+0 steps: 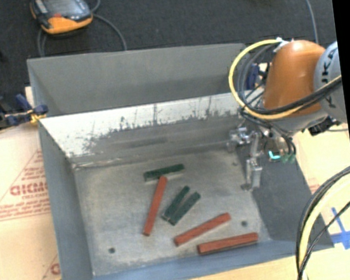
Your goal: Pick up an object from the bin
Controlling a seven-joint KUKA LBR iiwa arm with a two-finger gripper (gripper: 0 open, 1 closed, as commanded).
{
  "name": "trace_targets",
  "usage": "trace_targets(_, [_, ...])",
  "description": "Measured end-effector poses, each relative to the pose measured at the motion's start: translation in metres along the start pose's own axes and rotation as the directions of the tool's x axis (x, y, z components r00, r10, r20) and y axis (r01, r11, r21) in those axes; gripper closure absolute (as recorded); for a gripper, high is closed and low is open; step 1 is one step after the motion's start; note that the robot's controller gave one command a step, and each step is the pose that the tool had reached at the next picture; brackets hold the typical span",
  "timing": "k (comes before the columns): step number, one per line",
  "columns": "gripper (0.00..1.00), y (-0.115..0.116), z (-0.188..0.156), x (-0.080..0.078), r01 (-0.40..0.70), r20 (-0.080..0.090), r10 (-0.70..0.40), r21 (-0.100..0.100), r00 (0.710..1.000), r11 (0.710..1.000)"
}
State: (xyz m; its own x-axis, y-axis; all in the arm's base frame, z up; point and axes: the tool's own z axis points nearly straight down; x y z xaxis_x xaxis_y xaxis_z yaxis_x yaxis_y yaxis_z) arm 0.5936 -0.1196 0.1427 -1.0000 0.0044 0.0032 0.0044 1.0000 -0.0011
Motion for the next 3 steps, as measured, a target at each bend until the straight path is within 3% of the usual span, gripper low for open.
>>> trace_targets(1, [0.00,0.000,-0.005,-0.002,0.002,0.008,-0.002,0.001,1.000,1.000])
trace_targets(2, [0.00,0.005,0.003,0.016,0.070,0.013,-0.070,0.003,0.997,0.998])
trace_targets(3, [0.00,0.043,0.037,0.036,0.193,0.007,-0.193,0.003,0.981,0.981])
